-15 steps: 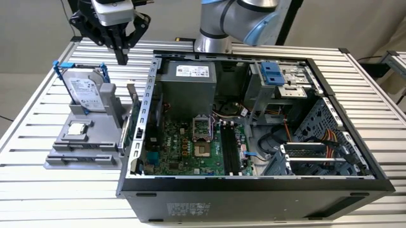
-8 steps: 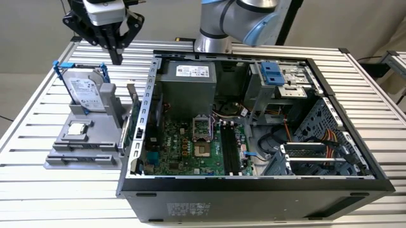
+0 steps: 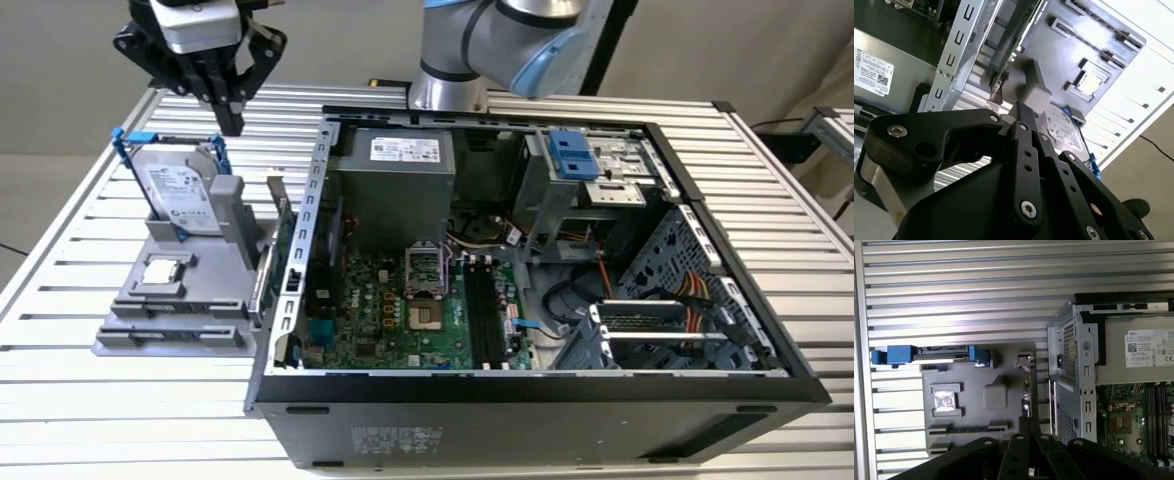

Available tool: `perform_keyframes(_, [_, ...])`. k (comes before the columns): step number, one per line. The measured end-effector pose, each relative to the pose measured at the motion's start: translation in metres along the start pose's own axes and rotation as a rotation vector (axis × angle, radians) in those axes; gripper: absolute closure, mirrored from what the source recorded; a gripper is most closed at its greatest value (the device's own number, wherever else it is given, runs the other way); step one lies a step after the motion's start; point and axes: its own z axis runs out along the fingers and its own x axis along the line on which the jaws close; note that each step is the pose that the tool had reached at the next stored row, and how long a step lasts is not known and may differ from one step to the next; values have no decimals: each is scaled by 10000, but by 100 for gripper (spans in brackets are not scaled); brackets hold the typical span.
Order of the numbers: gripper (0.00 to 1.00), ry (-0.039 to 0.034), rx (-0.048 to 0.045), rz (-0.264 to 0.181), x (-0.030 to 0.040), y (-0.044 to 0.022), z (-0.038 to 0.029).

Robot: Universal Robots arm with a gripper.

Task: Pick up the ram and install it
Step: 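Reach for the ram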

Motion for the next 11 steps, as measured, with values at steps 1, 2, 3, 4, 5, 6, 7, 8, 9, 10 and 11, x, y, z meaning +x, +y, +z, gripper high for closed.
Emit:
perform_keyframes(1, [100,-2,0,0,18,-1,-1])
perform_keyframes(2, [100,-4,0,0,35,-2,-1])
perform_keyframes(3, [100,-6,-1,0,54,-4,-2])
perform_keyframes(4, [100,-7,0,-1,72,-5,-2])
perform_keyframes(5, [100,-9,-1,-1,88,-6,-3])
perform_keyframes(6, [100,-11,-1,-1,102,-7,-3])
perform_keyframes(7, [100,-11,-1,-1,115,-8,-3])
perform_keyframes(8, [100,-11,-1,-1,130,-9,-4])
perform_keyframes(9, [100,-11,0,0,144,-10,-5])
perform_keyframes(10, [100,-14,-2,-1,157,-11,-4])
perform_keyframes(11, [100,-13,-1,-1,169,-12,-5])
